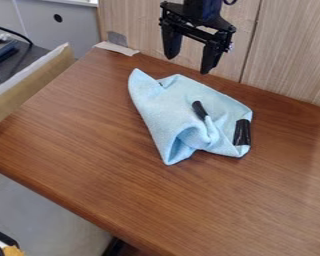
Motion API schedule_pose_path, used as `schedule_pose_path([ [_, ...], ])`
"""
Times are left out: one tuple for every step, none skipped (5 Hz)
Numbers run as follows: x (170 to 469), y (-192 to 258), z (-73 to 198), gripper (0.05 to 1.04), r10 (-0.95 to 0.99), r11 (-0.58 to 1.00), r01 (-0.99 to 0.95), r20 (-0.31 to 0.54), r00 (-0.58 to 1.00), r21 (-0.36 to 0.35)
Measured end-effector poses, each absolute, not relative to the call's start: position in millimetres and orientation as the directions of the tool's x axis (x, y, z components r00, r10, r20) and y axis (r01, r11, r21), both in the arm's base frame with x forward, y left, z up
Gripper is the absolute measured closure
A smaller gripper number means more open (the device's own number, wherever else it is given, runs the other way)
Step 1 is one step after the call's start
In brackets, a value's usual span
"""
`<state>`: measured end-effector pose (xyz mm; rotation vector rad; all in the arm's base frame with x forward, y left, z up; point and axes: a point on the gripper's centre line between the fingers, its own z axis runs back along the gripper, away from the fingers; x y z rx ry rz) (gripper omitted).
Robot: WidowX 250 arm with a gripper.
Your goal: Fold the cloths from top left to bottom ringht
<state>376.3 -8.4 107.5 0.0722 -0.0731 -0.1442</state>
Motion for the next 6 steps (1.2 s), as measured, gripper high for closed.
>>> schedule_pose_path([
  [375.8,-8.4,94.8,0.083,-0.146,0.987,0.143,0.032,0.989,0.074],
  [382.6,-25.8,105.0,0.083,-0.212,0.972,0.207,0.040,0.976,0.112],
  [384.4,-48.7,105.9,0.083,-0.265,0.956,0.259,0.023,0.964,0.140],
  [387.4,-70.9,102.8,0.083,-0.297,0.946,0.287,0.050,0.954,0.152],
  [392.2,-93.7,77.6,0.083,-0.293,0.951,0.286,0.051,0.955,0.118],
  [397.7,-106.5,61.0,0.083,-0.259,0.964,0.251,0.094,0.961,0.086],
])
